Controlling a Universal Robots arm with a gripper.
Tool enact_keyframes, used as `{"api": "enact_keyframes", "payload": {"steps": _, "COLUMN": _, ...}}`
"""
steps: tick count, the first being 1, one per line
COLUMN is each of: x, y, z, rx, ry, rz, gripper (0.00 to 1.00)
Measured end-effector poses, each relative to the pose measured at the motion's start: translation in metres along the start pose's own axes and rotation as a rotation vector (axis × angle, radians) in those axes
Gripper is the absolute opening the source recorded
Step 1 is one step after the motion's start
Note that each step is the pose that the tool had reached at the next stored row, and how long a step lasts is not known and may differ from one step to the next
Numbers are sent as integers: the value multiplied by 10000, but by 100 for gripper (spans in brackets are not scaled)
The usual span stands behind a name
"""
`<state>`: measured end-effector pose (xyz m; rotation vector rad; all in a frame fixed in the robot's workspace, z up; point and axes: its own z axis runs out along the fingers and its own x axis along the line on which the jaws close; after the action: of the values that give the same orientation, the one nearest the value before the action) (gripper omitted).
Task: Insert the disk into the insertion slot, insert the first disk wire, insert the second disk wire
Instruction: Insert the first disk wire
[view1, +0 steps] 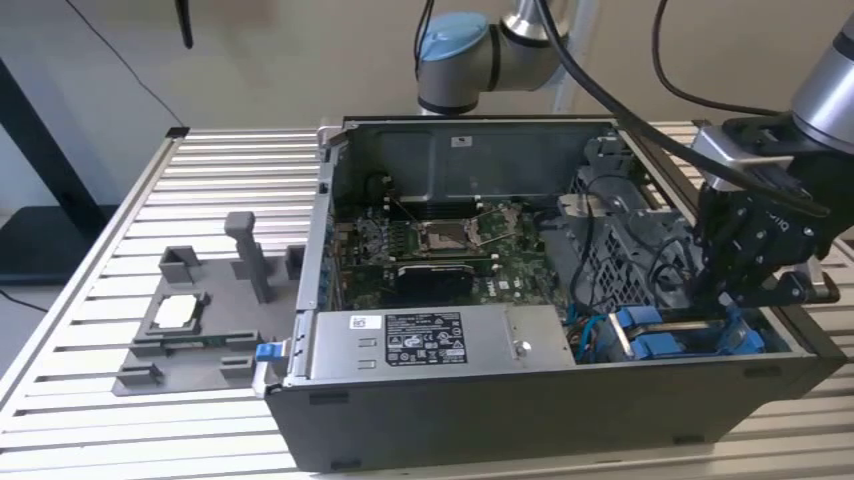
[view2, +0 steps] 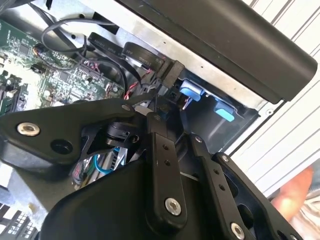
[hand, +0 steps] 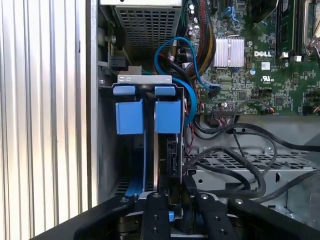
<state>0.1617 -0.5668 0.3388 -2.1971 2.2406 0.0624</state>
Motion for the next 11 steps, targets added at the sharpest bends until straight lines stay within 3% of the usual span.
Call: {"api": "enact_keyframes", "payload": {"steps": 11, "x": -6, "y": 5, "z": -196, "rx": 0, "ry": 1, "rz": 1, "gripper": 27}}
